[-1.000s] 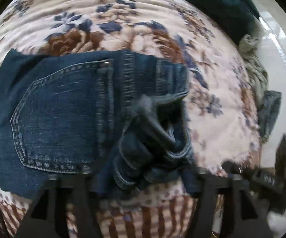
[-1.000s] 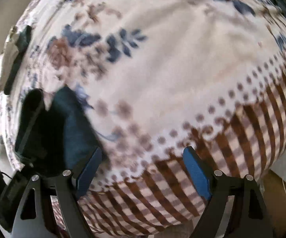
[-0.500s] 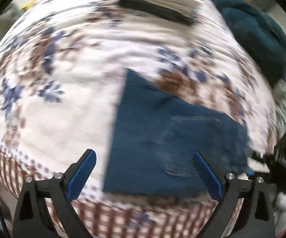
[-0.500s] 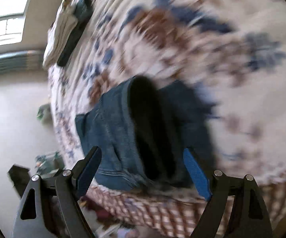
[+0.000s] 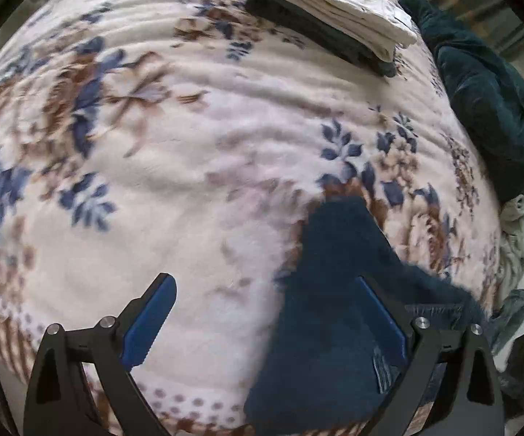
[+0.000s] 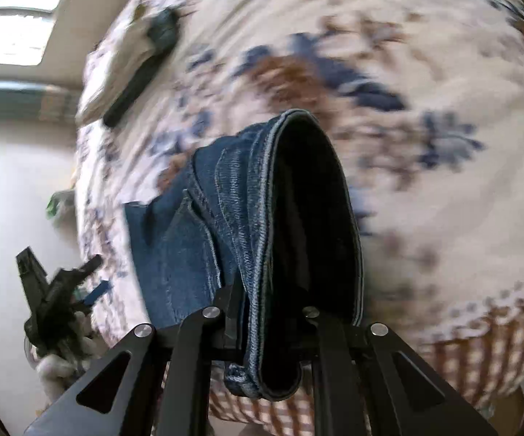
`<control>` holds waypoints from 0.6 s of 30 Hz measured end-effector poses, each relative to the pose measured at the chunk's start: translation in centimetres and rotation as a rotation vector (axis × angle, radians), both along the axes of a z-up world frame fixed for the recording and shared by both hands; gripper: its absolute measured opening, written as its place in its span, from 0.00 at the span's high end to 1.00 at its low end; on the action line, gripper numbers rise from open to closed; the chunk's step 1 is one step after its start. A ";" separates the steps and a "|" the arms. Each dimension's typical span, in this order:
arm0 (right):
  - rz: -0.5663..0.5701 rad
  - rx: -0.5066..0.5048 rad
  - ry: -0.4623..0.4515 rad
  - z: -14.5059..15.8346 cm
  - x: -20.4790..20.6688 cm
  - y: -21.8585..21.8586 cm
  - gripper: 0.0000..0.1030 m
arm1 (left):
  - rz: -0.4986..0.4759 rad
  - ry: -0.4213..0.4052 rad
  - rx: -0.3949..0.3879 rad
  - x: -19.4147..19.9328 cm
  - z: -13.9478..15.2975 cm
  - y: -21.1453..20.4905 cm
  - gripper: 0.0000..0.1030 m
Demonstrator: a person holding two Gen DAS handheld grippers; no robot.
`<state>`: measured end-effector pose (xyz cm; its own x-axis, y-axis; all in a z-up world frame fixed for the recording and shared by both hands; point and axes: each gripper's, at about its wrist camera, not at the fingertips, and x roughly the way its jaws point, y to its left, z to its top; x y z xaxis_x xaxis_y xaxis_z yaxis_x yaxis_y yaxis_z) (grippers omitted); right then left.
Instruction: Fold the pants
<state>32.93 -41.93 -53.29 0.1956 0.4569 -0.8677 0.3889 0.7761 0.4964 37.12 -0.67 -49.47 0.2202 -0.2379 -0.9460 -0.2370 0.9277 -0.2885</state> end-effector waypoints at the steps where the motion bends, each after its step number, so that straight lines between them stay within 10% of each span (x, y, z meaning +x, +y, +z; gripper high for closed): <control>1: -0.018 -0.013 0.030 -0.9 -0.3 -1.4 0.87 | -0.013 0.007 -0.021 0.8 -0.5 -0.4 0.03; 4: -0.055 0.015 0.103 -4.4 -0.7 -4.0 0.83 | -0.044 0.052 -0.057 2.9 -2.4 -1.7 0.03; 7: -0.032 0.015 0.181 -6.8 -0.4 -4.3 0.44 | -0.073 0.117 -0.118 4.9 -4.8 -3.4 0.03; 18: -0.324 0.031 0.126 -2.1 -7.2 -3.4 0.37 | 0.059 0.166 -0.384 4.8 -5.2 -1.7 0.04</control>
<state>25.75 -45.34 -55.42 0.2272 0.4147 -0.8811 0.6722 0.5879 0.4500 41.96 -2.37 -54.67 0.0964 -0.5718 -0.8147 -0.3585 0.7436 -0.5643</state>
